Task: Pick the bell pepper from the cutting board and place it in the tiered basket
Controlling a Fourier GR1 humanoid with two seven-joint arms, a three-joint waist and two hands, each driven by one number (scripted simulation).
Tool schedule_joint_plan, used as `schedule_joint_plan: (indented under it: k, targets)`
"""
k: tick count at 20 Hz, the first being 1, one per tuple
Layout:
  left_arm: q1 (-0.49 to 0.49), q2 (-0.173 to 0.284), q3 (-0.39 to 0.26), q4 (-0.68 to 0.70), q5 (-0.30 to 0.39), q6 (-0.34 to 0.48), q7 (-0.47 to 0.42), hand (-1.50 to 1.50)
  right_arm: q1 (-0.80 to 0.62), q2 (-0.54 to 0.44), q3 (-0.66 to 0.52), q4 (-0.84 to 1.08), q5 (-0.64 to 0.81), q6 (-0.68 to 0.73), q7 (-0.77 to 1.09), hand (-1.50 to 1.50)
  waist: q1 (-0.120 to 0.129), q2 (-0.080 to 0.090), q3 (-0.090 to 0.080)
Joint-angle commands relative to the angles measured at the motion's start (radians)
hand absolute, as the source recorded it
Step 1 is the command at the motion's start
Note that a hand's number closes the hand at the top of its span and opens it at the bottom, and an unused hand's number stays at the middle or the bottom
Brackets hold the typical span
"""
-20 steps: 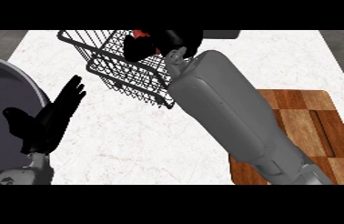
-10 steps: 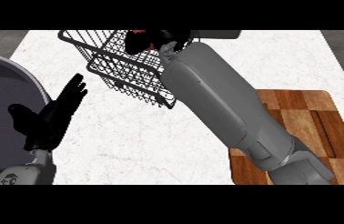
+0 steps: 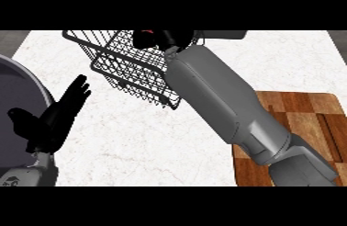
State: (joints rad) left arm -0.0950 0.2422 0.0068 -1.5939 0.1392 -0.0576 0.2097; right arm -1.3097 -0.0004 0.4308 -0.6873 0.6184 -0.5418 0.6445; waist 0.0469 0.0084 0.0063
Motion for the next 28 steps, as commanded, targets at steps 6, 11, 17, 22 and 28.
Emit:
schedule_joint_plan:
  k: [6,11,17,22,28]
  targets:
    - [-0.053,0.004,0.013,0.011,-0.001,0.005,0.077,0.00,-0.097,0.000,0.036,0.172,-0.130,-0.096,-0.104,-1.50,0.017,0.007,-0.008]
    - [-0.030,0.001,0.009,0.016,0.002,-0.023,0.030,0.00,-0.104,0.000,0.003,0.188,-0.217,-0.205,-0.144,-1.50,0.037,0.012,-0.008]
    - [-0.001,-0.019,0.018,0.031,-0.021,0.006,-0.010,0.00,-0.086,0.000,-0.124,0.115,-0.358,-0.305,-0.225,-1.50,0.016,0.008,-0.007]
    - [-0.042,-0.031,0.017,0.065,-0.030,0.022,0.025,0.00,-0.092,0.000,-0.245,0.049,-0.458,-0.350,-0.295,-1.50,-0.020,0.003,-0.006]
    - [0.018,-0.002,0.057,0.003,-0.006,0.001,0.030,0.00,-0.001,-0.046,-0.324,-0.048,-0.487,-0.419,-0.383,-1.50,-0.037,-0.007,-0.006]
